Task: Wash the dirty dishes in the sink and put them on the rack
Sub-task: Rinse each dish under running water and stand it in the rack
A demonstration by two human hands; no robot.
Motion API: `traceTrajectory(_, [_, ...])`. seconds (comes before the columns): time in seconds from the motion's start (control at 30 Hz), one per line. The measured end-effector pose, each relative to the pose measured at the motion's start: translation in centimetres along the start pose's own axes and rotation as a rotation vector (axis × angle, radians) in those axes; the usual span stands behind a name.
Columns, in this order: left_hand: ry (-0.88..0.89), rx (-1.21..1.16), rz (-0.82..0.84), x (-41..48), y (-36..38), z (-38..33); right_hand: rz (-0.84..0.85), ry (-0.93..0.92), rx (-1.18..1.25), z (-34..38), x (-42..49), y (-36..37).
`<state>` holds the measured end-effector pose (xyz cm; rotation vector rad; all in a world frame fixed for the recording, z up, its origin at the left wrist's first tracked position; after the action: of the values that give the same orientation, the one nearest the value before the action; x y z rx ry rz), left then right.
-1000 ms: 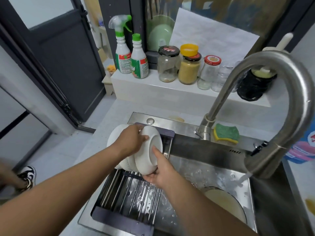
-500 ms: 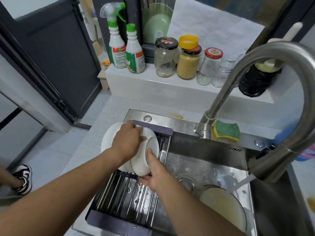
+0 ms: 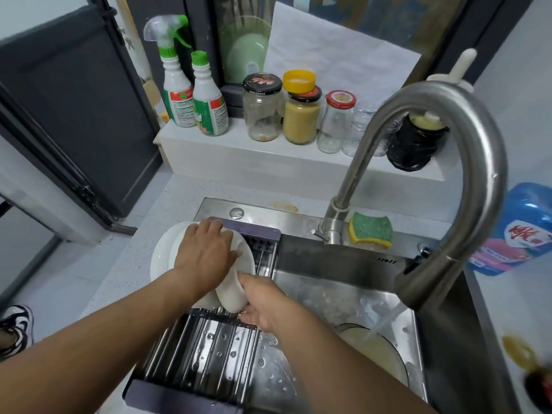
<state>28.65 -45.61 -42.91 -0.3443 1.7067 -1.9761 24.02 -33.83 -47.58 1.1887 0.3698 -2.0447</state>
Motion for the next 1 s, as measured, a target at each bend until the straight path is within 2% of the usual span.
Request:
traceTrajectory(0.23, [0.011,-0.112,0.111,-0.2,0.0,0.4,0.079,-0.241,-0.456,-1.7,-2.3,0.2])
traceTrajectory(0.53, [0.024,-0.161,0.105,-0.2,0.6,-0.1,0.0,-0.334,-0.557,-1.3,-2.8,-1.3])
traceTrajectory(0.73, [0.015,-0.139,0.097,-0.3,1.2,-0.4,0.003,-0.33,-0.481,-1.9,-2.8,-2.6])
traceTrajectory(0.87, [0.034,-0.14,0.029,-0.3,1.0,-1.8,-0.041,-0.314,-0.388,-3.4,-2.3,-4.0])
traceTrajectory(1.0, [0.252,-0.31,-0.181,-0.2,0.5,-5.4,-0.048,-0.287,-0.285,-3.5,-2.8,-7.3])
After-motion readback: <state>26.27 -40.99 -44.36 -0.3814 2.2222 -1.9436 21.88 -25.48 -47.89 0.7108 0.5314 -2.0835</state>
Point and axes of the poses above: each hand's wrist, its own x-axis towards the middle knuckle, its own y-axis out of the palm, z = x × y, the point moved 1 cm from there along x, towards the middle knuckle
